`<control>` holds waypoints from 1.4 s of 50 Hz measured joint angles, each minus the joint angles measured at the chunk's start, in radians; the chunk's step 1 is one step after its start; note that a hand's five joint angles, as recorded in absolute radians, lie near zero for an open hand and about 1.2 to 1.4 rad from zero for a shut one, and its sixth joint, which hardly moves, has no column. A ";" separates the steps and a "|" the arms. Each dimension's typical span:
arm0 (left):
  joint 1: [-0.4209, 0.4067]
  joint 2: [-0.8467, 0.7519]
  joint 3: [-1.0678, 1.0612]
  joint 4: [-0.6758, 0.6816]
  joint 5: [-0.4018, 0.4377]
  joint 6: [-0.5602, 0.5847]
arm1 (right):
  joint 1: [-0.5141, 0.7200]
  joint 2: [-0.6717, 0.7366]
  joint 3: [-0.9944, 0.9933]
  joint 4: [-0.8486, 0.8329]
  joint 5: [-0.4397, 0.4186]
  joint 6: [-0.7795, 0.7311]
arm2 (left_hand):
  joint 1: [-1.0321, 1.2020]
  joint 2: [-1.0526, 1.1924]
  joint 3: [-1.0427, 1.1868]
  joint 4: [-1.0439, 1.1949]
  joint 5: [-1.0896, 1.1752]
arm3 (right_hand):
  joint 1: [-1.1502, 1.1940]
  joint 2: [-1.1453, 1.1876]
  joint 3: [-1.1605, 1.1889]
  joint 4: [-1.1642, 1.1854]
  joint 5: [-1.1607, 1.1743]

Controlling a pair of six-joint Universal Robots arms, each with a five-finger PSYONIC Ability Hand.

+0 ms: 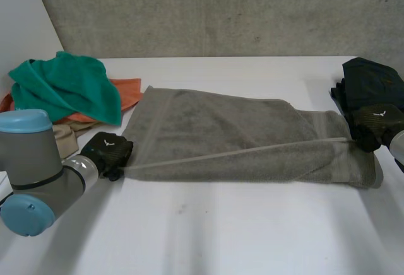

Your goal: Fold the laundry.

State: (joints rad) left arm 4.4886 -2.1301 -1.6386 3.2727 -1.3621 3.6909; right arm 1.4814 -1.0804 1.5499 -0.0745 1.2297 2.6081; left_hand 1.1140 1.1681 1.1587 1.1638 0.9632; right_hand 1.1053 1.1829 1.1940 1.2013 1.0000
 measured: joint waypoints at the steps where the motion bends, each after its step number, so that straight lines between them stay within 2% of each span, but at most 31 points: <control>1: 0.000 0.007 -0.003 -0.001 -0.002 0.002 | 0.000 0.000 -0.001 -0.001 0.001 0.001 | 0.000 0.024 0.027 0.028 0.012 | 0.000 0.000 0.000 0.000 0.000; 9: 0.002 0.141 -0.067 -0.021 -0.012 0.000 | -0.002 -0.050 0.007 0.054 -0.005 -0.006 | 0.000 0.027 0.030 0.035 0.012 | 0.000 0.000 0.000 0.000 0.014; 12: 0.007 0.210 -0.110 -0.091 0.018 0.012 | -0.016 -0.085 0.011 0.139 -0.028 -0.069 | 0.000 0.027 0.030 0.035 0.027 | 0.000 0.000 0.000 0.000 0.017; 14: 0.012 0.240 -0.130 -0.163 0.041 0.032 | -0.028 -0.101 0.012 0.204 -0.043 -0.125 | 0.000 0.027 0.030 0.035 0.027 | 0.000 0.000 0.000 0.000 0.017; 18: 0.025 0.291 -0.165 -0.401 0.079 0.120 | -0.057 -0.120 0.019 0.372 -0.059 -0.274 | 0.000 0.027 0.030 0.035 0.027 | 0.000 0.000 0.000 0.000 0.017; 24: 0.059 0.368 -0.202 -0.758 0.064 0.289 | -0.124 -0.138 0.066 0.639 -0.059 -0.560 | 0.000 0.027 0.031 0.035 0.027 | 0.000 0.000 0.000 0.000 0.017; 27: 0.070 0.391 -0.203 -0.796 0.055 0.329 | -0.144 -0.144 0.085 0.691 -0.065 -0.649 | 0.000 0.028 0.031 0.035 0.027 | 0.000 0.000 0.000 0.000 0.017; 30: 0.069 0.393 -0.183 -0.753 0.050 0.341 | -0.142 -0.138 0.086 0.676 -0.071 -0.658 | 0.000 0.028 0.031 0.035 0.027 | 0.000 0.000 0.000 0.000 0.017; 33: 0.050 0.369 -0.139 -0.658 0.050 0.327 | -0.118 -0.120 0.064 0.608 -0.071 -0.597 | 0.002 0.028 0.031 0.035 0.027 | 0.000 0.000 0.000 0.000 0.017; 41: -0.043 0.198 0.076 -0.355 0.029 0.197 | -0.010 -0.040 -0.060 0.284 -0.031 -0.291 | 0.002 0.028 0.031 0.035 0.027 | 0.000 0.000 0.000 0.000 0.017; 47: -0.086 0.010 0.284 -0.174 -0.037 0.111 | 0.079 0.046 -0.164 0.005 0.038 -0.111 | 0.002 0.028 0.031 0.036 0.027 | 0.010 0.000 0.000 0.000 0.017; 55: -0.102 -0.214 0.531 -0.068 -0.138 0.093 | 0.172 0.221 -0.324 -0.253 0.153 -0.039 | 0.002 0.029 0.031 0.036 0.027 | 0.010 0.000 0.000 0.000 0.018; 60: -0.109 -0.312 0.649 -0.075 -0.174 0.094 | 0.209 0.353 -0.450 -0.315 0.222 -0.061 | 0.002 0.029 0.031 0.036 0.027 | 0.010 -0.001 -0.002 -0.003 0.015; 61: -0.111 -0.325 0.666 -0.080 -0.176 0.092 | 0.216 0.383 -0.480 -0.318 0.235 -0.069 | -0.162 -0.115 -0.113 -0.111 -0.117 | -0.095 -0.121 -0.105 -0.110 -0.088; 62: -0.112 -0.332 0.675 -0.084 -0.177 0.090 | 0.221 0.402 -0.499 -0.317 0.242 -0.075 | -0.162 -0.115 -0.113 -0.111 -0.117 | -0.192 -0.223 -0.223 -0.227 -0.207; 63: -0.115 -0.339 0.686 -0.089 -0.177 0.087 | 0.230 0.431 -0.528 -0.312 0.252 -0.082 | -0.531 -0.438 -0.430 -0.434 -0.434 | -0.420 -0.457 -0.426 -0.429 -0.415; 65: -0.121 -0.341 0.694 -0.096 -0.174 0.077 | 0.246 0.469 -0.569 -0.291 0.268 -0.091 | -0.877 -0.817 -0.803 -0.804 -0.786 | -0.761 -0.813 -0.794 -0.798 -0.780; 67: -0.127 -0.329 0.690 -0.098 -0.171 0.066 | 0.256 0.482 -0.588 -0.265 0.280 -0.092 | -0.924 -0.929 -0.911 -0.927 -0.892 | -0.874 -0.947 -0.946 -0.949 -0.927; 70: -0.134 -0.279 0.659 -0.095 -0.168 0.043 | 0.260 0.455 -0.588 -0.220 0.291 -0.072 | -0.924 -0.959 -0.943 -0.957 -0.914 | -0.881 -0.968 -0.983 -0.989 -0.959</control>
State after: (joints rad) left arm 4.3549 -2.4095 -0.9800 3.1773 -1.5298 3.7335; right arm 1.7417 -0.6253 0.9614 -0.2948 1.5206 2.5359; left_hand 0.1899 0.2096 0.2153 0.2065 0.0496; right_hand 0.2243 0.2150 0.2106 0.2127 0.0407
